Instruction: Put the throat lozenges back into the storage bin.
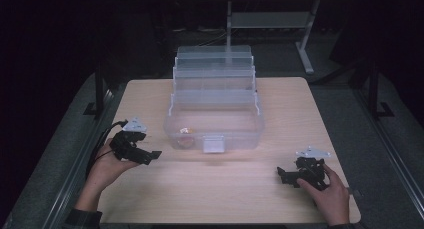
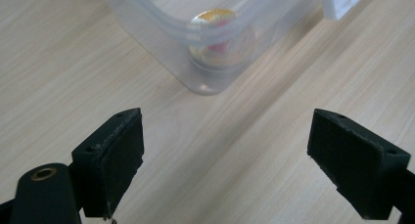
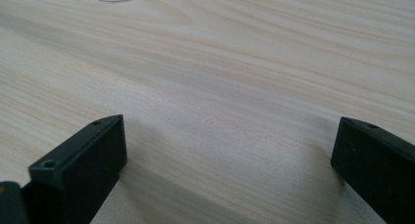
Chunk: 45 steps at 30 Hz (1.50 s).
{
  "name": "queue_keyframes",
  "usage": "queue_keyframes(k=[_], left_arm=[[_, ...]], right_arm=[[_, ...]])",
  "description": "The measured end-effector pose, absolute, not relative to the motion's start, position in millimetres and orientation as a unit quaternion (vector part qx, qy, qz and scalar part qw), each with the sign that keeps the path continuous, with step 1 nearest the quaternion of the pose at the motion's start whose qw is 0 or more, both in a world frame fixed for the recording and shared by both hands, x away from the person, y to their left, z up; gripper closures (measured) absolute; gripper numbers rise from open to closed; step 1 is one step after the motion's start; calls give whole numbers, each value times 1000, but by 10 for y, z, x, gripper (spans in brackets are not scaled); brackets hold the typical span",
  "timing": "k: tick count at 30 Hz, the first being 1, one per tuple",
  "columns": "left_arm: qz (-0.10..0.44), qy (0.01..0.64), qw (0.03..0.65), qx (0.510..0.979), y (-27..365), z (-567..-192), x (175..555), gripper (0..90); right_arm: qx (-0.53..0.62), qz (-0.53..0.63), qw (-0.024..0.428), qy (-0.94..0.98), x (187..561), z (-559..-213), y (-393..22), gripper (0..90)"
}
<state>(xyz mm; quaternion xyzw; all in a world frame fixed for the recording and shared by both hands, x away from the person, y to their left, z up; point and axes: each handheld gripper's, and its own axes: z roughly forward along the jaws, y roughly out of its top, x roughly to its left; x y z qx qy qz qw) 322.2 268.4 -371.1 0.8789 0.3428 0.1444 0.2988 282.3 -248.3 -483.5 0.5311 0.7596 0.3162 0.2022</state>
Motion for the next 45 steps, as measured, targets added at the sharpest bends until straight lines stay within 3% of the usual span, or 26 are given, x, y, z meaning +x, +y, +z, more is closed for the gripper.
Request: queue_keyframes(k=[25,45], left_arm=[[178,367,321,855,2939,-4247,2779,125],[191,378,297,856,3040,-4605,2551,121]], right_arm=[[531,316,202,760,2823,-4835,-2483,0],[531,316,202,760,2823,-4835,-2483,0]])
